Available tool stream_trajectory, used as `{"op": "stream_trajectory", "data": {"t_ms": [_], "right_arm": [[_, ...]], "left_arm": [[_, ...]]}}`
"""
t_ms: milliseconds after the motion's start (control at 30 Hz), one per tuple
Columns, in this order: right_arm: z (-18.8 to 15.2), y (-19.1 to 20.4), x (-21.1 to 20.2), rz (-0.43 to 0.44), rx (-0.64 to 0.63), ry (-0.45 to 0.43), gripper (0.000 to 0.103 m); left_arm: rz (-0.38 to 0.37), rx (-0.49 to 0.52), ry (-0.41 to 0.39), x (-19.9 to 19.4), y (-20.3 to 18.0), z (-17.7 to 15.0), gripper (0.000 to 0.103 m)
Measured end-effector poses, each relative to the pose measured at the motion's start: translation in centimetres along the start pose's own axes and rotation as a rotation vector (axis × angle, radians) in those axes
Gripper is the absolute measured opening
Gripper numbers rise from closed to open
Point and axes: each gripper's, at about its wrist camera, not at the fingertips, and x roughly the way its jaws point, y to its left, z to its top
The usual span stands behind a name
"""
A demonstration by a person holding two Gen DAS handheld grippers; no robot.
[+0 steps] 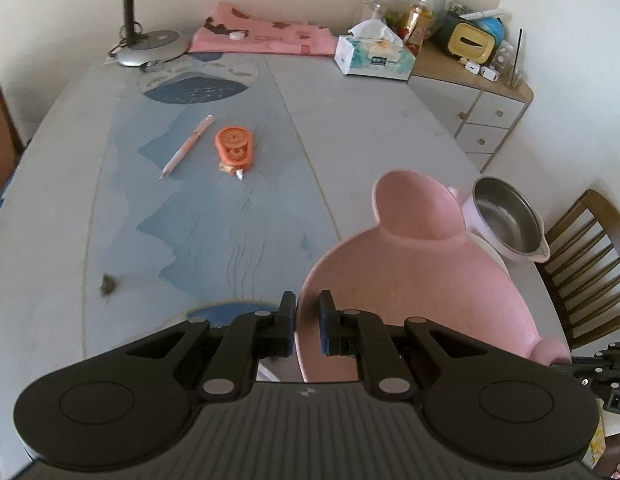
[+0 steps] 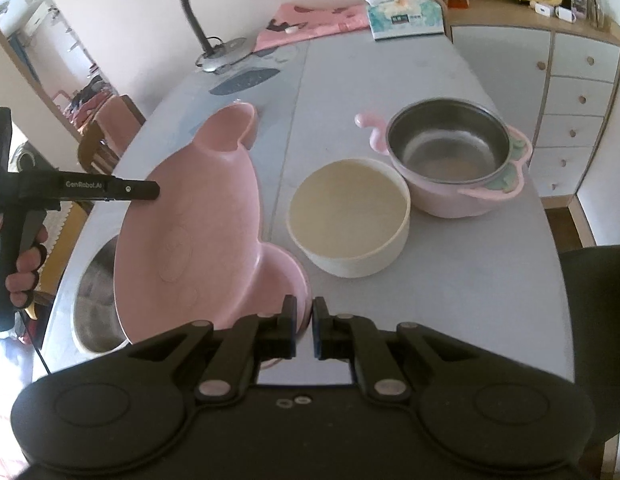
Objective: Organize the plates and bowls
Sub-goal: 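Lift the pink plate with both grippers and carry it toward the white plates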
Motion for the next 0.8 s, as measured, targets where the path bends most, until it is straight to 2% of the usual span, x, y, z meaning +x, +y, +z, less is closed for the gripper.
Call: {"op": "stream_trajectory", "data": {"t_ms": [267, 800], "right_arm": [[-1.8, 2.6, -2.5, 0.014, -0.057, 0.010, 0.007], [-6.8, 8.7, -5.4, 0.060, -0.153, 0.059, 0.006]], "left_arm": [[0.038, -0.047, -0.027, -5.5, 0.3, -4.4, 0.010], [0.057, -0.161, -0.028, -14.6, 3.4, -16.7, 0.010]]}}
